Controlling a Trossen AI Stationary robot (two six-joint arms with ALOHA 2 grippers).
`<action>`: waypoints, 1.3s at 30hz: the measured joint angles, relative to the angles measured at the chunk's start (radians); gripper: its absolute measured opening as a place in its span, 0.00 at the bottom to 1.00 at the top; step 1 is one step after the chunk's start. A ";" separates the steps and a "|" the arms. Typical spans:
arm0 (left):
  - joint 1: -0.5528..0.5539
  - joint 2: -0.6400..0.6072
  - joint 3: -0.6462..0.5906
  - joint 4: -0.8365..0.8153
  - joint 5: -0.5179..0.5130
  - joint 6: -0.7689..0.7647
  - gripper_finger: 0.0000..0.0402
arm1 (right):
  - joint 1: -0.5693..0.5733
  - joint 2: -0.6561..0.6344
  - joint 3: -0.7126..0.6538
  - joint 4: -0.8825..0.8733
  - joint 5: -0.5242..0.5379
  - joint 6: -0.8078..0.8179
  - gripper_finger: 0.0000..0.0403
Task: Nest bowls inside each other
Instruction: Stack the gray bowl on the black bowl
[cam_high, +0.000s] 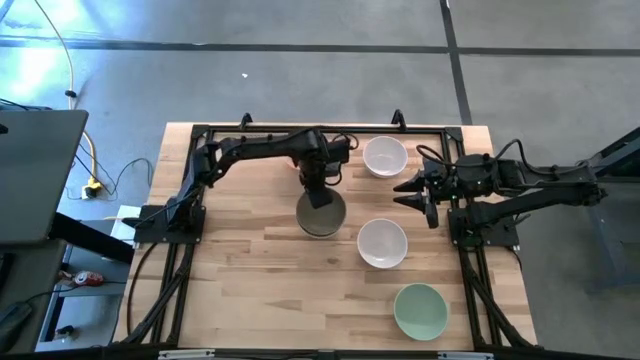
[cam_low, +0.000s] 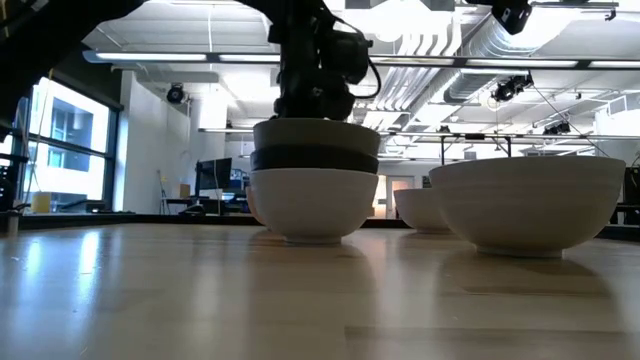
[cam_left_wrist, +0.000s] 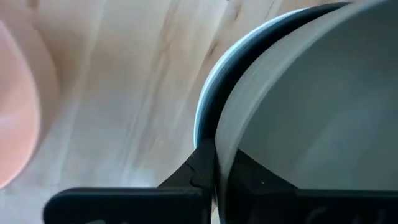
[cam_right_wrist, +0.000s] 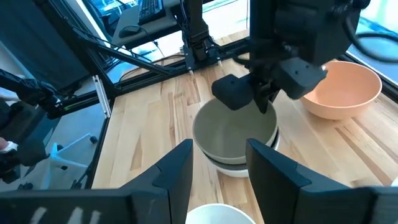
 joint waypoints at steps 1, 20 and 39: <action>0.000 0.001 -0.006 0.001 0.000 0.000 0.01 | 0.000 0.000 0.000 -0.001 0.000 0.000 0.35; -0.008 0.001 -0.012 0.048 0.027 0.010 0.33 | 0.000 0.000 0.000 -0.009 0.000 -0.003 0.35; -0.026 0.001 -0.012 0.050 0.044 -0.006 0.52 | 0.000 0.000 0.000 -0.025 0.001 -0.020 0.35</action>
